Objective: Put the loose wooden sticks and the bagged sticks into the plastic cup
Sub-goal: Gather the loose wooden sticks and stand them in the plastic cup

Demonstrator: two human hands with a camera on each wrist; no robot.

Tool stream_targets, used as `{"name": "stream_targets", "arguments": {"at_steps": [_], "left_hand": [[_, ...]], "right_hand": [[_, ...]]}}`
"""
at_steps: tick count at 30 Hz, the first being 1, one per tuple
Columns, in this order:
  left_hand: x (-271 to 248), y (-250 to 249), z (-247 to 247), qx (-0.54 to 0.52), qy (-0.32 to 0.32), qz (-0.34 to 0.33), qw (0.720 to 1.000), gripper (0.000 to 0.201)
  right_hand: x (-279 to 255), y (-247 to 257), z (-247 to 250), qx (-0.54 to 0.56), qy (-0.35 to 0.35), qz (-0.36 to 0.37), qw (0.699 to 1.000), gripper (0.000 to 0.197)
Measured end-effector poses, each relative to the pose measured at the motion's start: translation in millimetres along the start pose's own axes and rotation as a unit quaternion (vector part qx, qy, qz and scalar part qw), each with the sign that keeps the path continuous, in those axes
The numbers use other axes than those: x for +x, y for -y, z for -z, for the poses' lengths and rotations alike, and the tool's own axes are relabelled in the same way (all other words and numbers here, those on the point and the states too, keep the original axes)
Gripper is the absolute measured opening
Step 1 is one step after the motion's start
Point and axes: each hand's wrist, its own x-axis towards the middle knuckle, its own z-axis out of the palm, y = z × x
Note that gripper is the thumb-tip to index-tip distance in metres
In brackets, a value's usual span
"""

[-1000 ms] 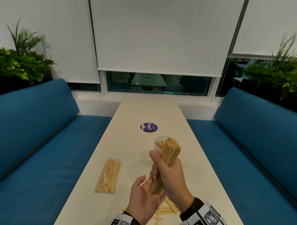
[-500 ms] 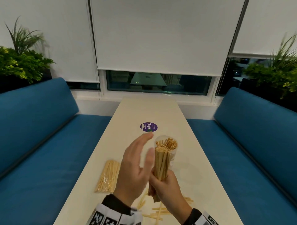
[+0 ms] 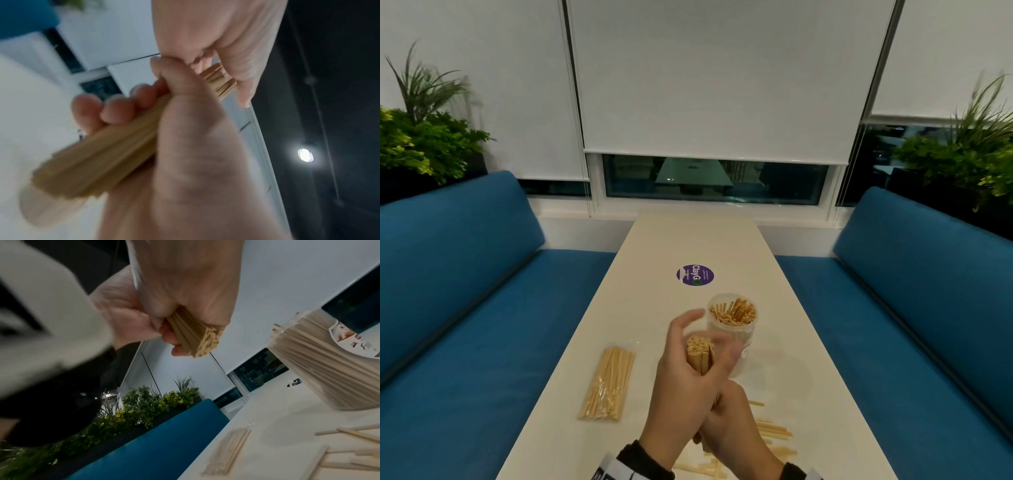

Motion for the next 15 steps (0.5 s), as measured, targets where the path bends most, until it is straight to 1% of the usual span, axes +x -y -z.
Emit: {"name": "stream_targets", "arguments": {"at_steps": [1,3,5,8,11,12,15], "left_hand": [[0,-2,0,0.003,0.025,0.011,1.000,0.034],[1,-2,-1,0.008,0.049,0.012,0.999,0.010],[4,1,-1,0.023,0.057,0.002,0.998,0.002],[8,5,-4,0.035,0.053,-0.011,0.998,0.003],[14,10,-7,0.043,0.047,-0.013,0.998,0.004],[17,10,-9,0.040,0.047,-0.013,0.998,0.004],[30,9,-15,0.021,0.080,-0.013,0.997,0.017]], "right_hand": [[1,-2,0,-0.012,-0.001,0.003,1.000,0.025],[3,-6,1,-0.045,-0.016,0.030,0.998,0.020],[6,-9,6,-0.095,-0.012,0.057,0.994,0.024],[9,-3,20,-0.133,-0.014,0.079,0.988,0.020],[14,3,29,-0.130,0.001,0.065,0.989,0.019],[16,4,32,-0.124,0.003,0.065,0.990,0.022],[26,-1,40,-0.104,0.000,0.071,0.992,0.028]]}}
